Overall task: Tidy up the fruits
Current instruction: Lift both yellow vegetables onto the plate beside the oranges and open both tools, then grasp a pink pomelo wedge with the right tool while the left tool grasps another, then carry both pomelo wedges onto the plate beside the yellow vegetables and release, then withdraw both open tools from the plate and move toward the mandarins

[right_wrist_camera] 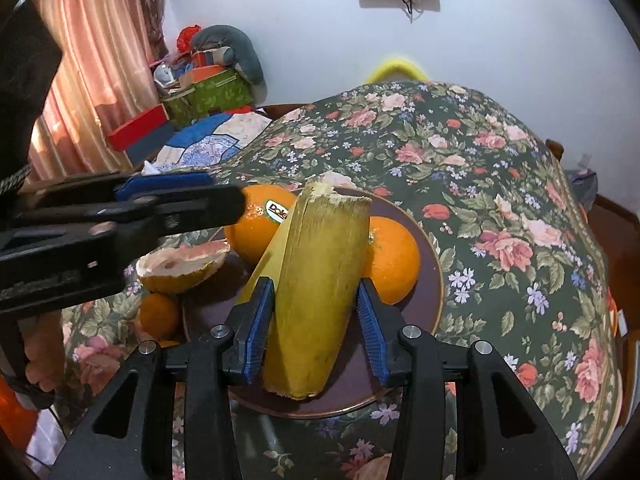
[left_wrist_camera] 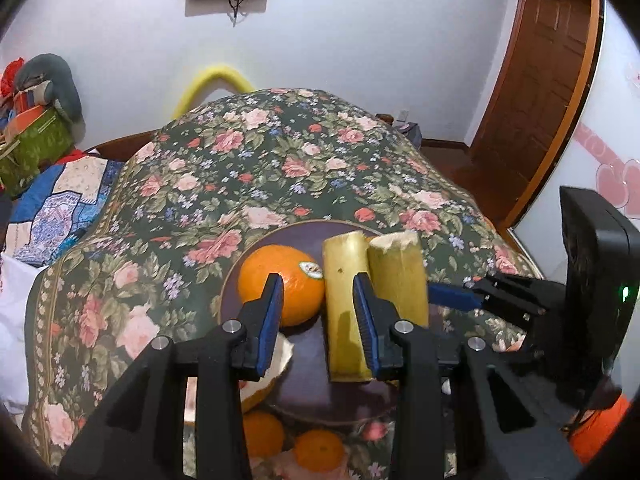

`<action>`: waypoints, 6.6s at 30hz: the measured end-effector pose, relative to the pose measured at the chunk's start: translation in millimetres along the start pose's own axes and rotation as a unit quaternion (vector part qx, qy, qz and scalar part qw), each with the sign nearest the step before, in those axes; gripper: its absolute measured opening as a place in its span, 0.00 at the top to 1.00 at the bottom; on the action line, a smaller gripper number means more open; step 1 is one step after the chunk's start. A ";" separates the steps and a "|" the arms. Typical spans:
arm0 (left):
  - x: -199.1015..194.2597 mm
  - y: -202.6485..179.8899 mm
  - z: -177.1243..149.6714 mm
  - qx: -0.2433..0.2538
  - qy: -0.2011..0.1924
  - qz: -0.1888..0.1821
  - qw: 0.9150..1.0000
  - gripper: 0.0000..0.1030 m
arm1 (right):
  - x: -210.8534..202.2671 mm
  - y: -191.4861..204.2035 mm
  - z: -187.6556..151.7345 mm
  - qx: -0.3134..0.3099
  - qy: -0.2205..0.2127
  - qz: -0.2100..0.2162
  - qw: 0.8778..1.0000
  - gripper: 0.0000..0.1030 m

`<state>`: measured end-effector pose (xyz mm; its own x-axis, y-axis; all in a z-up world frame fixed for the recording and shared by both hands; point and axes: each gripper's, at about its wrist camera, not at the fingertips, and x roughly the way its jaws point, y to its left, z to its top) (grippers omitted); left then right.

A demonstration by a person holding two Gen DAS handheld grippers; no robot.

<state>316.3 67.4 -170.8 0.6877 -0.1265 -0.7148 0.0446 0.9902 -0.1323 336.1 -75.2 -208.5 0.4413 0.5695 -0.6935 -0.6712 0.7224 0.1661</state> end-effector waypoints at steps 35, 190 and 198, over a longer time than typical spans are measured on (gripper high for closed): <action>-4.9 46.1 -52.2 0.003 0.079 0.047 0.996 0.37 | -74.7 -33.7 -49.9 0.032 0.007 -0.080 0.996 0.50; -98.5 -23.4 -29.0 -0.005 -0.035 0.031 0.999 0.47 | -104.1 8.2 -12.6 0.020 -0.044 -0.063 0.997 0.59; -128.0 -31.2 -51.9 -0.014 -0.042 0.037 0.998 0.31 | -121.1 24.8 -35.1 0.006 -0.030 -0.073 0.997 0.58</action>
<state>189.3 49.6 -110.8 0.7465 -0.0472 -0.6637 -0.0271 0.9945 -0.1011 245.1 -140.0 -145.0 0.5684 0.4803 -0.6680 -0.5904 0.8036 0.0755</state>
